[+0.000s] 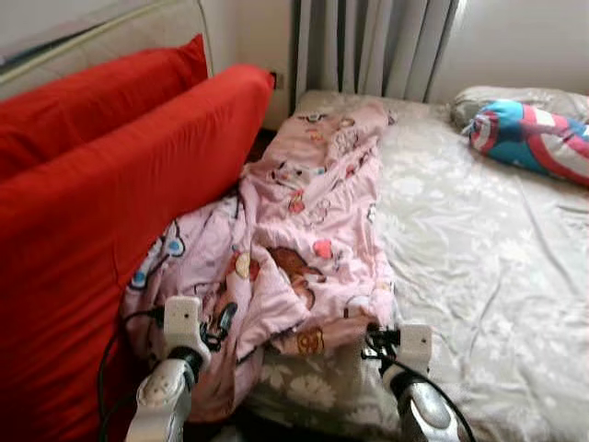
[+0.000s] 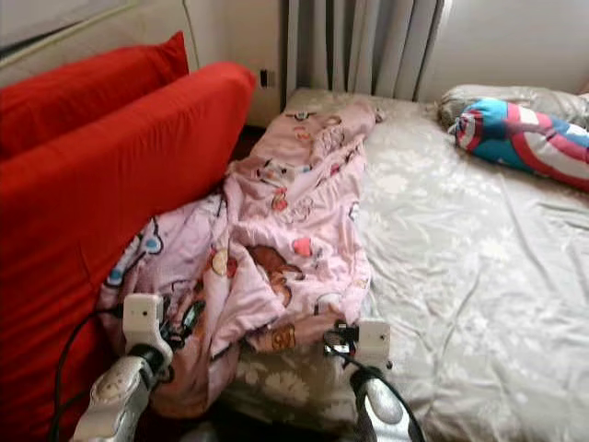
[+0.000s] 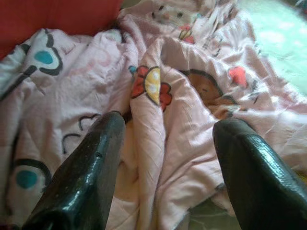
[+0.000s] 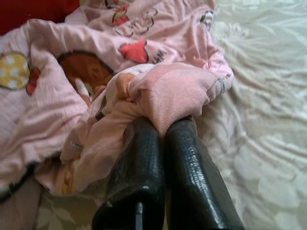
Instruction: Clean up the room
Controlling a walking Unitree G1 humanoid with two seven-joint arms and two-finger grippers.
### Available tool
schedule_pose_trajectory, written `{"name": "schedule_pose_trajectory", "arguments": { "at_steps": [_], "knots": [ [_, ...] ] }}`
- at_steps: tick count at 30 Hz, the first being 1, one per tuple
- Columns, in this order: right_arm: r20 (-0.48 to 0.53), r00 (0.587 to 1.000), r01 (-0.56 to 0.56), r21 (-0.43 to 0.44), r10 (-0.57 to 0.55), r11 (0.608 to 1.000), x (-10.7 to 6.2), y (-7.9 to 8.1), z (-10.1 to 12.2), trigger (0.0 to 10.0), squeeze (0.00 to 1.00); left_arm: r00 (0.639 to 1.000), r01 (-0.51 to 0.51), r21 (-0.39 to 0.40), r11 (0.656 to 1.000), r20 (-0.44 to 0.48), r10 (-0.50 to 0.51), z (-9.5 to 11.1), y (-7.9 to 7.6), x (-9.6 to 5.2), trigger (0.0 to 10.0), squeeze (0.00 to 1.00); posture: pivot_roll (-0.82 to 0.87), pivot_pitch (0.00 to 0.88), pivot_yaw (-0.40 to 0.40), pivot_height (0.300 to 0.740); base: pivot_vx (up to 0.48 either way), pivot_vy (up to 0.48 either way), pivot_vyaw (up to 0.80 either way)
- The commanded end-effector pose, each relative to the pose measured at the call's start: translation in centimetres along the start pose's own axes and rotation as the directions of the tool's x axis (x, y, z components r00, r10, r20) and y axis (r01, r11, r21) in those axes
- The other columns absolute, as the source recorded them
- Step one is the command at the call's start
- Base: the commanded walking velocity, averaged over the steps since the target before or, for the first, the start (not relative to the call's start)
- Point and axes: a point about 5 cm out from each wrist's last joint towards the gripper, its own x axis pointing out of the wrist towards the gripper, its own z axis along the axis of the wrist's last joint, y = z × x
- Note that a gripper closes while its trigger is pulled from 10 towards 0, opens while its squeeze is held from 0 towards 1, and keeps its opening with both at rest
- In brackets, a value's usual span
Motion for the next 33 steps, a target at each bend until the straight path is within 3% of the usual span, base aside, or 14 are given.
{"name": "schedule_pose_trajectory", "arguments": {
  "at_steps": [1,7,17,33],
  "knots": [
    [0.011,1.000,0.009,-0.006,-0.009,1.000,0.1,-0.2,0.4,10.0,0.00,0.999,-0.012,0.029,1.000,-0.035,0.013,-0.7,0.6,-0.2,10.0,0.00,-0.01,0.017,-0.016,0.740,0.000,0.000,0.00],
    [-0.026,0.999,0.034,-0.007,-0.035,0.999,0.3,-0.6,0.0,10.0,0.00,0.991,-0.068,0.005,0.998,-0.114,0.068,-2.5,2.0,-0.8,10.0,0.00,0.00,0.019,-0.017,0.740,0.000,0.000,0.00],
    [-0.007,0.999,0.033,0.008,-0.033,0.999,0.4,-0.5,0.4,10.0,0.00,0.930,-0.164,0.016,0.986,-0.332,0.159,-7.1,4.1,-3.6,10.0,0.00,0.00,0.023,-0.023,0.740,0.000,0.000,0.00],
    [-0.045,0.999,-0.008,0.008,0.008,1.000,0.3,-0.3,-0.3,10.0,0.00,0.816,-0.134,0.094,0.986,-0.555,0.164,-11.1,3.9,-6.5,10.0,0.00,0.00,0.019,-0.023,0.740,0.000,0.000,0.00]
  ]
}}
